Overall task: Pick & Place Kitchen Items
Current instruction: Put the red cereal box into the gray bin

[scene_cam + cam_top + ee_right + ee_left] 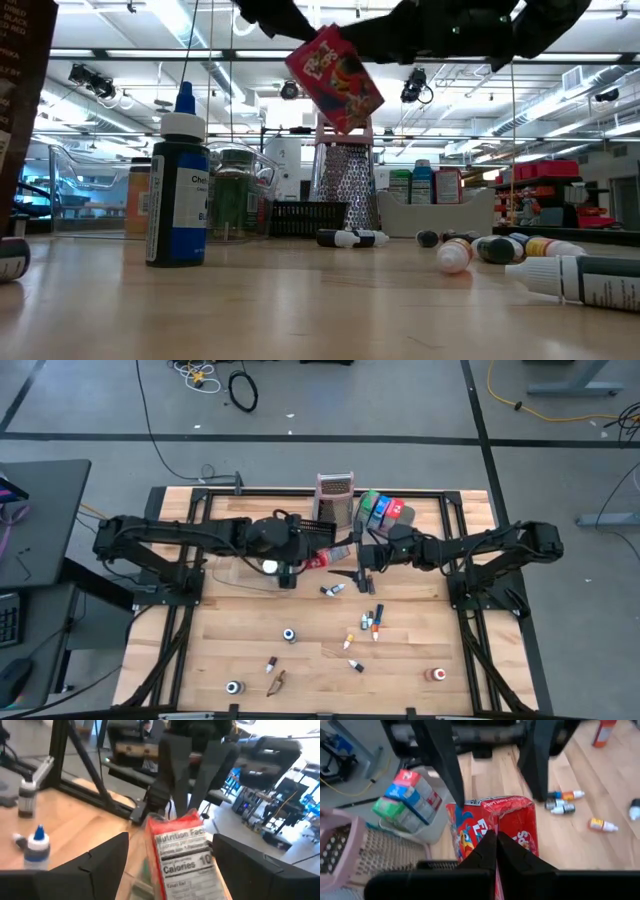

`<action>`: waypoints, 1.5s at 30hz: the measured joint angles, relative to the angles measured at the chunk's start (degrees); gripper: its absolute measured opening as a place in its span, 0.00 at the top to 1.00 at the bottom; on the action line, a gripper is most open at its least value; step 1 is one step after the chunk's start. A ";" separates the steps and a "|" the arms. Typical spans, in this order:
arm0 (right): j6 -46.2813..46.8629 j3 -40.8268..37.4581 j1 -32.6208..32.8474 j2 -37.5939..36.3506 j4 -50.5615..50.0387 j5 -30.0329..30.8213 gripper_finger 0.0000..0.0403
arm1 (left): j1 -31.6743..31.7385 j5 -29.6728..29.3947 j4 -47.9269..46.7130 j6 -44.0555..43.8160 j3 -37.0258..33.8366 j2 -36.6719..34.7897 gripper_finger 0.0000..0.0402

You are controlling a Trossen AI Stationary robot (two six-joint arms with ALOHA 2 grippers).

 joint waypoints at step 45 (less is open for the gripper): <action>0.81 -0.05 1.48 -3.18 -10.56 27.02 0.64 | -0.24 -26.77 2.70 1.44 -0.03 1.40 0.69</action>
